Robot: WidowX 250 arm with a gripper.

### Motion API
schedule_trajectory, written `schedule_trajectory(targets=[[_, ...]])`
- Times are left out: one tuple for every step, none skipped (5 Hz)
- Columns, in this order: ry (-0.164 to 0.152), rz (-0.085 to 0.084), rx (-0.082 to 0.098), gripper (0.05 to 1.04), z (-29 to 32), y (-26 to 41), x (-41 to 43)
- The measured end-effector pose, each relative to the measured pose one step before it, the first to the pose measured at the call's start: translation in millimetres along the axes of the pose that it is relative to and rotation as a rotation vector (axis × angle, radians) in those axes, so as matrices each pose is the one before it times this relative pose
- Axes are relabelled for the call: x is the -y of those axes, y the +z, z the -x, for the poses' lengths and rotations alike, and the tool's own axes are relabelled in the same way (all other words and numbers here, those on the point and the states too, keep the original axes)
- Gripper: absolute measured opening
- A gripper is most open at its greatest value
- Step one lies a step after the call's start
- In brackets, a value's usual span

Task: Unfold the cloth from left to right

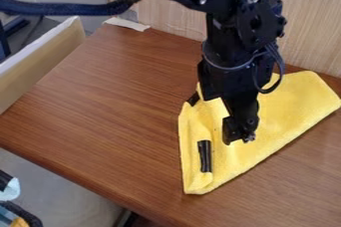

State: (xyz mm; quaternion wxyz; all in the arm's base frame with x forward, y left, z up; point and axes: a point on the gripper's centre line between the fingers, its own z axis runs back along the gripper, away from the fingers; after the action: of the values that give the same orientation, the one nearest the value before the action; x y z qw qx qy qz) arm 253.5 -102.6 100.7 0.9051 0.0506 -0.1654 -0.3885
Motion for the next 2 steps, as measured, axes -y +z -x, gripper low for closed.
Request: schedule_trajectory(targets=[[0.0035,0.0084,-0.0213,1.000,2.25,-5.67,1.60],[0.0097,-0.0049,-0.0760,1.000,1.23,-21.48,-5.45]])
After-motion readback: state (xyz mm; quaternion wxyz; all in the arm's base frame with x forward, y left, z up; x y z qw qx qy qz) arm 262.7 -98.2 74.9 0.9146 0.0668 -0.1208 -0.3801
